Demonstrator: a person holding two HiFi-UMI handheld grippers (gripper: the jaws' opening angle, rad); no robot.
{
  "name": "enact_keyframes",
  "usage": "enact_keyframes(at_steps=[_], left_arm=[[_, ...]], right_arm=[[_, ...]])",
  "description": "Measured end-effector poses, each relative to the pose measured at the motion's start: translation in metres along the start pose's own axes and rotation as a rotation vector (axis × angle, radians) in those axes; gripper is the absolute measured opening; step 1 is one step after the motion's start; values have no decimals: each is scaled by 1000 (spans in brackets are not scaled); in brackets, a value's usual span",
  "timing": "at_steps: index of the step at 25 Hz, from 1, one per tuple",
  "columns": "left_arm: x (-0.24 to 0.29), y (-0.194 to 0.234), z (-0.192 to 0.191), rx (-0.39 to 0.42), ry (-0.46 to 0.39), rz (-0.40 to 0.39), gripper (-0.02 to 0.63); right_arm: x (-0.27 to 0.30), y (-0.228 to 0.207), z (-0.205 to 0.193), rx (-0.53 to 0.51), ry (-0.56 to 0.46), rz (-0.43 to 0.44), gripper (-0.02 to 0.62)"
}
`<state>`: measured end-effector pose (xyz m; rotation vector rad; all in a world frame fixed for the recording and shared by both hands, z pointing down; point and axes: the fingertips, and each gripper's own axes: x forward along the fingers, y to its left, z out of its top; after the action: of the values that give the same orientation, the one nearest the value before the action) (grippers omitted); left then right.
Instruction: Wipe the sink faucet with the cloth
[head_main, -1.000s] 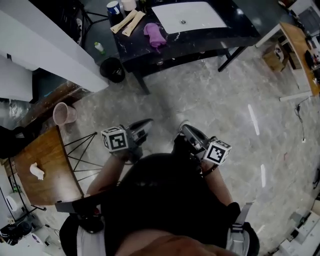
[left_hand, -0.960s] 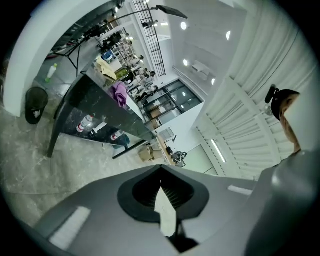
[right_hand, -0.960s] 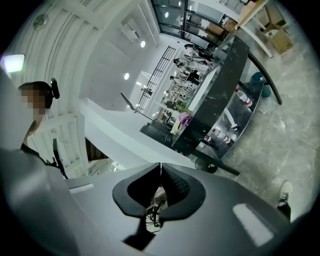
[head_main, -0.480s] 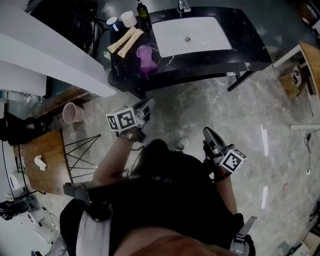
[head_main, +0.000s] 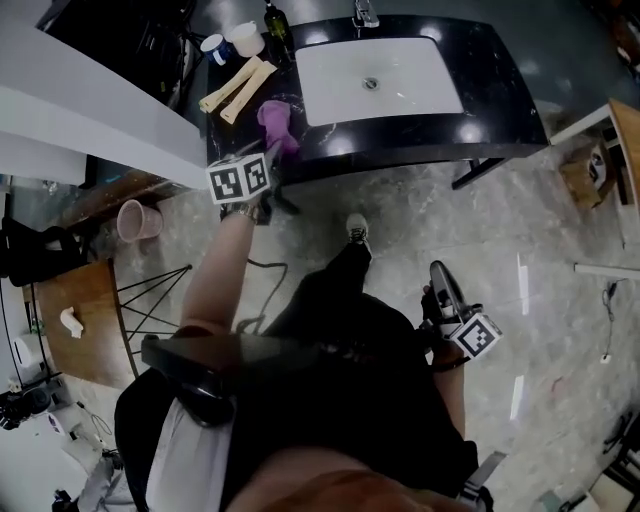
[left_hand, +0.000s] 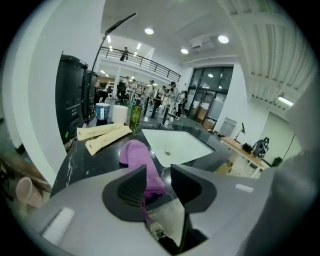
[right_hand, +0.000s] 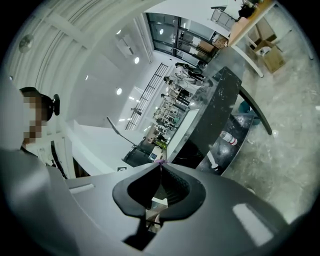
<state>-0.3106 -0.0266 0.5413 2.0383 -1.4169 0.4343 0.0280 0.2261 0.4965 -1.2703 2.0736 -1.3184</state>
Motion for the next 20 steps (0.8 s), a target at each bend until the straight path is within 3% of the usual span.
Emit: enact_keyframes(at_steps=[4, 6, 12, 15, 20], left_arm=[[49, 21, 4, 174, 142, 106, 169], [67, 29, 4, 219, 204, 153, 187], [90, 39, -8, 242, 324, 168, 159], [90, 43, -10, 309, 379, 171, 127], [86, 42, -10, 303, 398, 161, 100]], right_arm=[[30, -17, 30, -16, 18, -17, 21], [48, -25, 49, -19, 26, -26, 21], [117, -38, 95, -8, 72, -8, 20], [153, -37, 113, -7, 100, 23, 20], [212, -30, 127, -43, 190, 84, 20]])
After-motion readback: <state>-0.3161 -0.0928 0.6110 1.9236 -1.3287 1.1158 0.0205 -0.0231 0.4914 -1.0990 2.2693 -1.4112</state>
